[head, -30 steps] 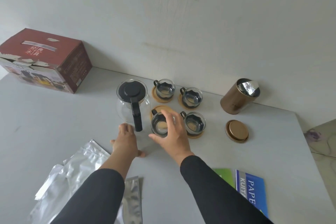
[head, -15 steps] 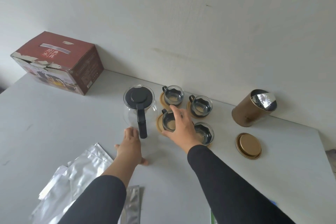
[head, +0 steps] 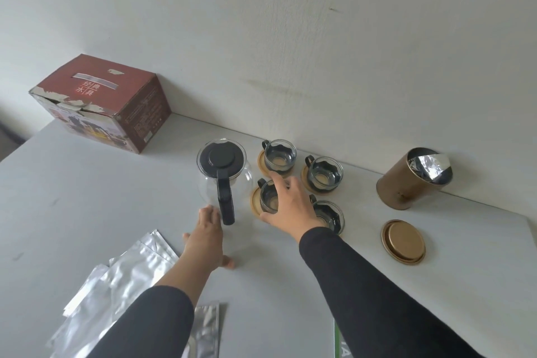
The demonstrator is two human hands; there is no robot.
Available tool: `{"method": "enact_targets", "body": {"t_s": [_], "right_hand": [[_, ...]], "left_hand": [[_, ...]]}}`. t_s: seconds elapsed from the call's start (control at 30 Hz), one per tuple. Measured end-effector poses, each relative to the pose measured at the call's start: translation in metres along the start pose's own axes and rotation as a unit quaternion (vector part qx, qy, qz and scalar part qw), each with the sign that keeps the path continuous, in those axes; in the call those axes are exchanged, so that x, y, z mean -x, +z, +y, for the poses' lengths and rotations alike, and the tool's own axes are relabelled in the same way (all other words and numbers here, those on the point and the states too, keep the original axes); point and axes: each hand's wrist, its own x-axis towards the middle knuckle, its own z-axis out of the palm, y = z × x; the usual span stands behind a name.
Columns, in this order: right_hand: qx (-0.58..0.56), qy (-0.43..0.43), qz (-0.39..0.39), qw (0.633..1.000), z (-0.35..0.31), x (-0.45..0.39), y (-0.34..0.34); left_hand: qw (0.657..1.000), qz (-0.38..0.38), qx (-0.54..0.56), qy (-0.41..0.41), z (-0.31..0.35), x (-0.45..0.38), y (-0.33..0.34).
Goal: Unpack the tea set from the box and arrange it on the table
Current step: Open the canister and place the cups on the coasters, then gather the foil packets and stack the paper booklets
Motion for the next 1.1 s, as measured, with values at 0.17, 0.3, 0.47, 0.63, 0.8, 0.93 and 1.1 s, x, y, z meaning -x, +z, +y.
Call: {"method": "enact_targets", "body": {"t_s": [0.17,0.3,0.47,0.63,0.8,0.93,1.1], "right_hand": [[-0.004,-0.029,0.074,0.997,-0.005,0.004,-0.009],[-0.024,-0.047,0.158,0.986,-0.019,0.014,-0.013],[-0.024,-0.030,0.219,0.975,-0.053,0.038,-0.009],[0.007,0.039,0.257,0.966,-0.088,0.072,0.002],[0.005,0.141,0.272,0.952,-0.130,0.098,0.015],[0.008,0.163,0.289,0.943,-0.157,0.109,0.016],[0.009,0.173,0.292,0.940,-0.172,0.120,0.010]], "left_hand": [[1.000,-0.003,0.016,-0.003,-0.001,0.000,0.000],[1.000,-0.006,0.019,0.001,-0.002,0.001,0.000],[0.998,0.009,0.064,0.025,-0.010,0.007,0.003],[0.985,-0.011,0.139,0.105,-0.043,0.018,0.004],[0.979,0.020,0.120,0.165,-0.094,0.032,-0.014],[0.975,0.032,0.127,0.179,-0.121,0.037,-0.034],[0.974,0.026,0.132,0.180,-0.131,0.045,-0.044]]}}
